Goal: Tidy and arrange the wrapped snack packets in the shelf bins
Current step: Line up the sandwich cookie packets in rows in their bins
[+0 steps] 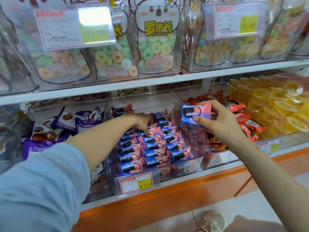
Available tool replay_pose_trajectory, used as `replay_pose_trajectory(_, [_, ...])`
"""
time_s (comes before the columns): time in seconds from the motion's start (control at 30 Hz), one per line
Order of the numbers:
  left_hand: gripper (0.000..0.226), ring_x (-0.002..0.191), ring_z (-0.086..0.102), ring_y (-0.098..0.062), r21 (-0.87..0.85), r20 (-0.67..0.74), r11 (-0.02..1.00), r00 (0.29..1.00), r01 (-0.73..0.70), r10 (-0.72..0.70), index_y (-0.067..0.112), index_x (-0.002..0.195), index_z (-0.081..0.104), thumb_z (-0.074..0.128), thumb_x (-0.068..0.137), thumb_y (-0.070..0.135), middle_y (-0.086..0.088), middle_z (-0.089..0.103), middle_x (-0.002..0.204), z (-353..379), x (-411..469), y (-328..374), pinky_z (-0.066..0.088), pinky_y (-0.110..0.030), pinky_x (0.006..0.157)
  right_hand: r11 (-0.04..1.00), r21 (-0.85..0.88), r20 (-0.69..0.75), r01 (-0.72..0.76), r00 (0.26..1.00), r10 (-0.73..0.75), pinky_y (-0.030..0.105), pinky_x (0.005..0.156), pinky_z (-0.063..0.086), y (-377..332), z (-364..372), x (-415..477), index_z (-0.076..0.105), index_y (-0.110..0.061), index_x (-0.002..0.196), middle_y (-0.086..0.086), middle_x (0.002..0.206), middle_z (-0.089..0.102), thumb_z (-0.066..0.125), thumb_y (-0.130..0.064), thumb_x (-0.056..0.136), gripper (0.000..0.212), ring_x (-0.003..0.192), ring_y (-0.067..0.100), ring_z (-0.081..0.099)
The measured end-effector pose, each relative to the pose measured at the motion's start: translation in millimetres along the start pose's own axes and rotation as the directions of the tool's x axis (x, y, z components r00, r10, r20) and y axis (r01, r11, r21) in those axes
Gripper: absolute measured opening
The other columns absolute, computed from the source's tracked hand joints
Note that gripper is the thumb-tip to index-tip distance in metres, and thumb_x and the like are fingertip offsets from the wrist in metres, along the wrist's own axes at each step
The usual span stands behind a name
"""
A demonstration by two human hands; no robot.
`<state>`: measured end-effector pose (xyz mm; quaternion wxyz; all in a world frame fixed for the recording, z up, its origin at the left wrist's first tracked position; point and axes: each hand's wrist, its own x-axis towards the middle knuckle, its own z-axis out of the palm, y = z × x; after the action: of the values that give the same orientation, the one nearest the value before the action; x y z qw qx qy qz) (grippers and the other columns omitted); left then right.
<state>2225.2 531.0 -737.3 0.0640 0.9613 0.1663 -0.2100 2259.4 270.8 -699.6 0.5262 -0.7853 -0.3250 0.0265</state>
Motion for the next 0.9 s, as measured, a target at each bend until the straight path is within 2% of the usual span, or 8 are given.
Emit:
replay_pose_trajectory(0.13, [0.063, 0.097, 0.057, -0.023, 0.046, -0.06, 0.999, 0.998, -0.016, 0.019, 0.007, 0.129, 0.046, 0.071, 0.08, 0.037, -0.006, 0.057, 0.109, 1.6, -1.4, -4.6, 0.048, -0.031, 0.083, 1.0, -0.004, 0.0, -0.011, 1.0, 0.011, 0.026, 0.071, 0.049, -0.5, 0.7, 1.0, 0.055, -0.023, 0.104, -0.005, 0.093, 0.063, 0.07, -0.02, 0.083, 0.026, 0.087, 0.019, 0.061])
replay_pose_trajectory(0.3, [0.063, 0.092, 0.058, -0.023, 0.123, -0.185, 0.992, 0.982, -0.006, 0.029, 0.01, 0.132, 0.042, 0.069, 0.082, 0.038, -0.009, 0.057, 0.113, 4.8, -3.3, -3.2, 0.051, -0.032, 0.078, 1.0, -0.021, 0.003, -0.011, 1.0, 0.011, 0.02, 0.069, 0.048, -1.0, 1.3, 1.7, 0.054, -0.024, 0.101, -0.009, 0.09, 0.062, 0.07, -0.02, 0.083, 0.024, 0.085, 0.015, 0.06])
replay_pose_trajectory(0.43, [0.07, 0.114, 0.05, -0.029, 0.15, -0.178, 0.989, 0.983, -0.016, 0.043, 0.016, 0.14, 0.035, 0.068, 0.083, 0.038, -0.013, 0.038, 0.139, 6.2, -6.3, 1.3, 0.048, -0.035, 0.087, 0.999, -0.036, 0.003, -0.012, 1.0, 0.012, 0.025, 0.07, 0.048, -3.1, 2.1, 1.3, 0.055, -0.022, 0.1, -0.001, 0.092, 0.064, 0.07, -0.02, 0.083, 0.023, 0.084, 0.02, 0.061])
replay_pose_trajectory(0.53, [0.068, 0.106, 0.055, -0.026, 0.108, -0.167, 0.994, 0.986, -0.007, 0.025, 0.013, 0.138, 0.039, 0.068, 0.082, 0.039, -0.01, 0.045, 0.132, -1.9, -14.3, -0.6, 0.045, -0.028, 0.073, 0.999, -0.053, 0.003, -0.007, 1.0, 0.007, 0.031, 0.072, 0.049, -5.9, 2.5, 0.1, 0.055, -0.019, 0.1, 0.004, 0.093, 0.065, 0.07, -0.02, 0.083, 0.022, 0.088, 0.027, 0.061])
replay_pose_trajectory(0.6, [0.055, 0.097, 0.055, -0.022, 0.083, -0.222, 0.992, 0.969, -0.095, 0.111, 0.013, 0.125, 0.048, 0.069, 0.081, 0.038, -0.008, 0.048, 0.12, -6.6, -20.1, -1.9, 0.039, -0.024, 0.067, 0.998, -0.059, 0.005, -0.015, 1.0, 0.015, 0.034, 0.074, 0.05, -6.5, 2.6, 0.2, 0.056, -0.018, 0.101, 0.006, 0.094, 0.066, 0.07, -0.021, 0.083, 0.023, 0.089, 0.027, 0.061])
replay_pose_trajectory(0.7, [0.034, 0.072, 0.049, -0.011, -0.005, -0.076, 0.98, 0.977, -0.201, 0.2, 0.014, 0.114, 0.057, 0.068, 0.084, 0.027, -0.003, 0.054, 0.107, -2.1, -30.2, 0.8, 0.035, -0.02, 0.057, 0.998, -0.06, 0.005, -0.028, 1.0, 0.029, 0.027, 0.071, 0.049, -6.1, 3.0, 1.5, 0.056, -0.018, 0.103, 0.001, 0.093, 0.065, 0.07, -0.021, 0.083, 0.025, 0.088, 0.022, 0.062])
replay_pose_trajectory(0.8, [0.041, 0.084, 0.046, -0.015, 0.087, 0.006, 0.977, 0.981, -0.193, 0.193, 0.017, 0.123, 0.055, 0.066, 0.086, 0.03, -0.001, 0.053, 0.107, 10.2, -30.0, 3.3, 0.035, -0.024, 0.069, 0.997, -0.06, 0.006, -0.037, 0.999, 0.038, 0.028, 0.072, 0.049, -6.5, 3.7, 1.9, 0.056, -0.017, 0.105, 0.002, 0.096, 0.065, 0.07, -0.021, 0.083, 0.026, 0.089, 0.021, 0.062])
replay_pose_trajectory(0.9, [0.03, 0.08, 0.046, -0.016, 0.069, -0.029, 0.983, 0.984, -0.172, 0.174, 0.013, 0.107, 0.059, 0.068, 0.084, 0.031, -0.001, 0.054, 0.093, 16.1, -22.4, 4.7, 0.032, -0.023, 0.057, 0.997, -0.064, 0.008, -0.034, 0.999, 0.035, 0.031, 0.073, 0.05, -6.1, 3.6, 1.4, 0.056, -0.017, 0.105, 0.004, 0.097, 0.066, 0.07, -0.021, 0.084, 0.025, 0.089, 0.023, 0.062])
